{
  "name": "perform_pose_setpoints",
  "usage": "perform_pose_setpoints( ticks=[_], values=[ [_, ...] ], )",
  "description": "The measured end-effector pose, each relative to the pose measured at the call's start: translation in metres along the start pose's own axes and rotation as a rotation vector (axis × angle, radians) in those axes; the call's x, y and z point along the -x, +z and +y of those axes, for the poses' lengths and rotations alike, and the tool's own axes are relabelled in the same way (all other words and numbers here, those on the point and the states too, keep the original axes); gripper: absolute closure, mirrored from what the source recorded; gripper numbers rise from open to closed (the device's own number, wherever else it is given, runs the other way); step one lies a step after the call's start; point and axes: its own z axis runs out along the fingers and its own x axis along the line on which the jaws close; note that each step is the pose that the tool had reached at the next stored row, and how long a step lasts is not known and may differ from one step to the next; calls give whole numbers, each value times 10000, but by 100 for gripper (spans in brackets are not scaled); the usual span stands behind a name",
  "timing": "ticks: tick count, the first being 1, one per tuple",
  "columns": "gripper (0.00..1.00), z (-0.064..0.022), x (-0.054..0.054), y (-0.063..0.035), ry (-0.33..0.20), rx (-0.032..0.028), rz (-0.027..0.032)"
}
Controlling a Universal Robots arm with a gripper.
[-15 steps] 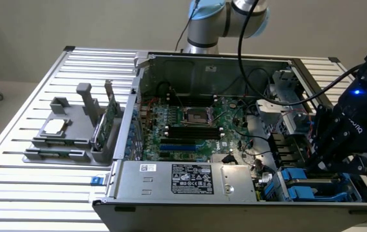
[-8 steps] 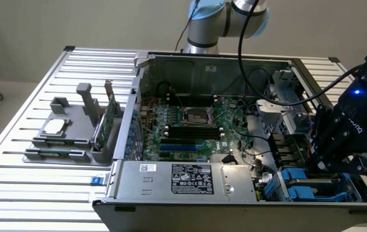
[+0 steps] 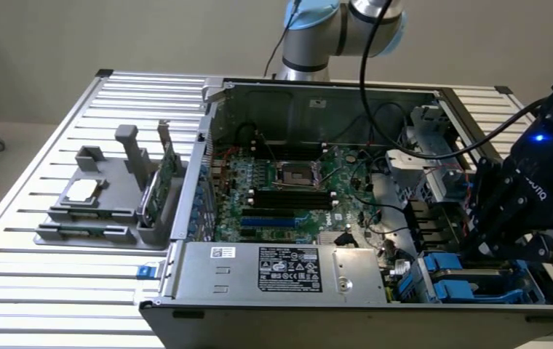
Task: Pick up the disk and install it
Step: 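Insert the second disk wire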
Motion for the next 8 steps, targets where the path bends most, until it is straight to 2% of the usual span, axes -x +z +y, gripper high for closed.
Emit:
perform_pose_setpoints(
  ticks=[5,8],
  values=[
    [84,7,-9,-2,41,-48,1],
    [84,9,-10,-3,63,-117,-2]
  ],
)
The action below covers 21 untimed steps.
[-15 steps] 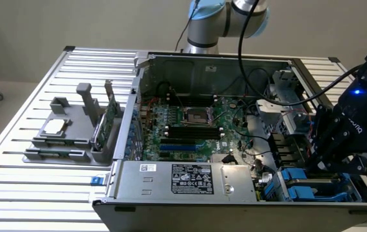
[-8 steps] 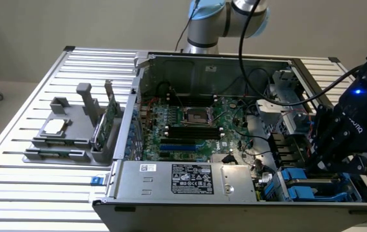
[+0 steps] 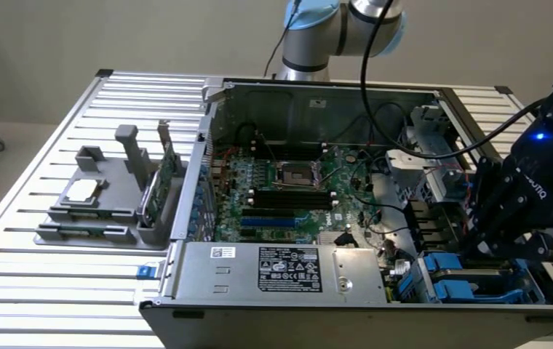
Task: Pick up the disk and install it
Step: 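Insert the second disk wire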
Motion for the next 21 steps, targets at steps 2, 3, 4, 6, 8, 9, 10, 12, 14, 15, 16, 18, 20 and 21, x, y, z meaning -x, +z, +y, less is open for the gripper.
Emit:
perform_pose_setpoints(
  ticks=[2,3,4,6,8,9,10,12,14,15,16,18,20,21],
  values=[
    [84,3,0,0,17,-43,-1],
    [84,9,0,-1,22,-58,-2],
    [84,17,0,-2,26,-67,-3],
    [84,38,-2,-5,29,-84,-3],
    [84,52,-4,-8,38,-109,-6],
    [84,58,-4,-8,44,-122,-6],
    [84,63,-4,-9,49,-132,-6],
    [84,71,-6,-7,60,-153,-1],
    [84,74,-6,-10,76,-176,-5],
    [84,76,-6,-10,84,-188,-4],
    [84,78,-6,-9,93,-201,-3],
    [84,81,-6,-10,109,-221,-3],
    [84,84,-6,-11,121,-235,-3],
    [84,85,-6,-11,125,-240,-3]
  ],
)
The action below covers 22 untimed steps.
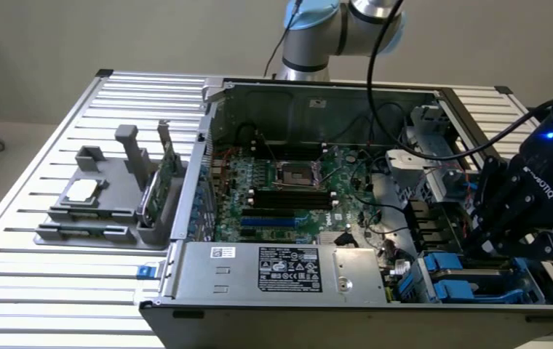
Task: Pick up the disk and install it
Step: 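Insert the second disk wire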
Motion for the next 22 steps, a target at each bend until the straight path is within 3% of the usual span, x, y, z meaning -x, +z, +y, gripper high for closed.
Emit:
perform_pose_setpoints(
  ticks=[22],
  values=[
    [84,20,-2,61,4,-4,0]
  ],
)
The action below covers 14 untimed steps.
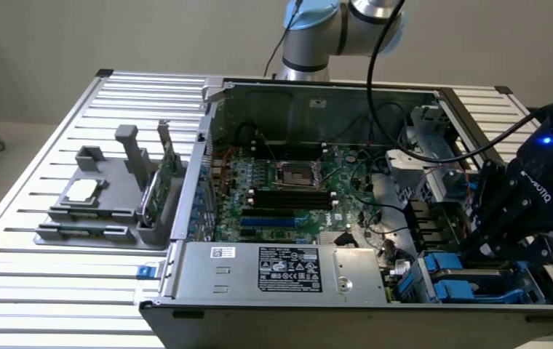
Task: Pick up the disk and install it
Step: 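Insert the second disk wire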
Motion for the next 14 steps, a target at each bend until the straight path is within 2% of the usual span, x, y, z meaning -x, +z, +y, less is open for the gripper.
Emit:
perform_pose_setpoints(
  ticks=[6,7,14],
  values=[
    [83,1,0,0,1,0,5],
    [76,0,0,-6,2,-1,5],
    [76,-14,6,-88,22,-17,3]
  ],
)
